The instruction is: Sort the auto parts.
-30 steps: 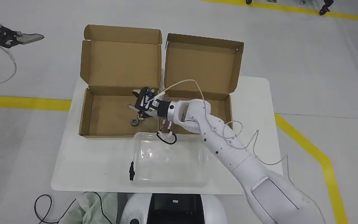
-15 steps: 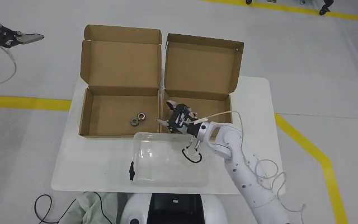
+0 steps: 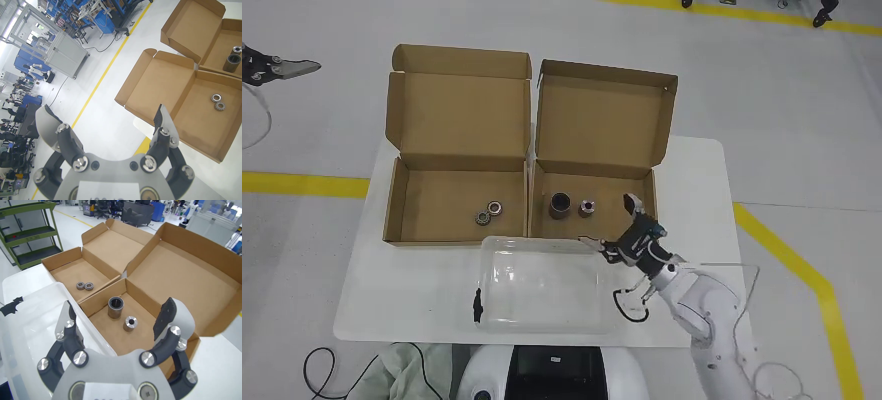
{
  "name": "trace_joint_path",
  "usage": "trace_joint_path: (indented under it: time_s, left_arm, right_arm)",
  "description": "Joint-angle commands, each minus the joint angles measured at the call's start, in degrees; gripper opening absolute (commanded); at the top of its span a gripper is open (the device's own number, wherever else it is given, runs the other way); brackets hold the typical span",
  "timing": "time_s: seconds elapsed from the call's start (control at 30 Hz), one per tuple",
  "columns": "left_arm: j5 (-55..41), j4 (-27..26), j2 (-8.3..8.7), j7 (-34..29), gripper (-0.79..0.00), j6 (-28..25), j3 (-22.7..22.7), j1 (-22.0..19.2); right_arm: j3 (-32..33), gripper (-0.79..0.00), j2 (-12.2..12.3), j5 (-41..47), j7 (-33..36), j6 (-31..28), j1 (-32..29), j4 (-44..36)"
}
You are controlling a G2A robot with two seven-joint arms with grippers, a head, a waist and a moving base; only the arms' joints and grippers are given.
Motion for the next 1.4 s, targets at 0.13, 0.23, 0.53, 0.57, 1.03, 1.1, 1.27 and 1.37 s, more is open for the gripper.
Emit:
trace_joint_path:
  time_s: [0.13, 0.23, 0.53, 0.57, 1.03, 1.1, 1.27, 1.37]
  left_arm:
    - [0.0, 0.0, 0.0, 0.0, 0.0, 0.0, 0.0, 0.0]
    - [0.0, 0.0, 0.0, 0.0, 0.0, 0.0, 0.0, 0.0]
    - [0.0, 0.0, 0.0, 0.0, 0.0, 0.0, 0.0, 0.0]
    - [0.0, 0.0, 0.0, 0.0, 0.0, 0.0, 0.0, 0.0]
    - [0.0, 0.0, 0.0, 0.0, 0.0, 0.0, 0.0, 0.0]
    - [0.0, 0.0, 0.0, 0.0, 0.0, 0.0, 0.0, 0.0]
    - [0.0, 0.0, 0.0, 0.0, 0.0, 0.0, 0.0, 0.0]
    - [0.0, 0.0, 0.0, 0.0, -0.001, 0.0, 0.0, 0.0]
  right_arm:
    - [4.78, 0.0, 0.96, -0.34, -3.56, 1.34, -7.05, -3.95]
    - [6.34, 0.0, 1.27, 0.0, -5.44, 2.31, -9.06, -4.75]
    - [9.46, 0.0, 2.03, 0.07, -8.42, 4.88, -13.23, -7.01]
    - [9.66, 0.0, 2.09, -0.09, -8.41, 5.32, -13.76, -7.49]
    - [14.36, 0.0, 2.82, -2.11, -12.7, 12.18, -25.54, -17.65]
    - [15.0, 0.0, 2.87, -1.96, -13.41, 13.15, -27.13, -18.34]
    - [15.45, 0.0, 2.92, -1.65, -14.21, 13.9, -28.5, -18.85]
    - [15.43, 0.0, 2.93, -1.64, -14.2, 13.88, -28.46, -18.83]
